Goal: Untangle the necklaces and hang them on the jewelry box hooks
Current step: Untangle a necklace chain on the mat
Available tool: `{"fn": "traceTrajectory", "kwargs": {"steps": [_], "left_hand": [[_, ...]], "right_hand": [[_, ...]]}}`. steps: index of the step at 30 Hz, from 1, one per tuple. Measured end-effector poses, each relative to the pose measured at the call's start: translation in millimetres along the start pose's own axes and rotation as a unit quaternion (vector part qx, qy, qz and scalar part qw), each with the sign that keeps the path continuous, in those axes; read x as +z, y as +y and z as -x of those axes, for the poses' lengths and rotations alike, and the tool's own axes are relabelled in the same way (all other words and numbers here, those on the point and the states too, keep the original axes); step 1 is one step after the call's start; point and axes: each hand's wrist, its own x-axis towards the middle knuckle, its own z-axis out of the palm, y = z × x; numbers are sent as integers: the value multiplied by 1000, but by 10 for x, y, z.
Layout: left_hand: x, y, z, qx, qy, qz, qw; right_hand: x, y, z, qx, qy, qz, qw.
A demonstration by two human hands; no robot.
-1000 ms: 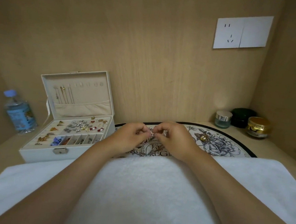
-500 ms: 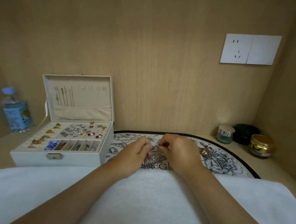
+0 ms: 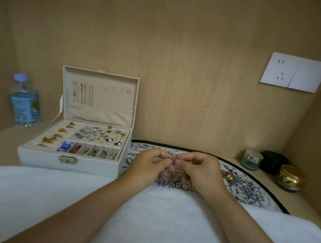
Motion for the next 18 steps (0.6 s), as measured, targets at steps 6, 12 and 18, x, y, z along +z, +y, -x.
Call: {"fn": "traceTrajectory", "kwargs": {"steps": [6, 12, 18], "left_hand": [[14, 71, 36, 13, 39, -40, 998], [-39, 102, 19, -47, 49, 41, 997], [-30, 165, 47, -67, -11, 78, 995]], "right_hand": [[5, 14, -27, -11, 29, 46, 998], [-85, 1, -59, 63, -12, -86, 994], [-96, 76, -66, 81, -71, -26, 994]]}}
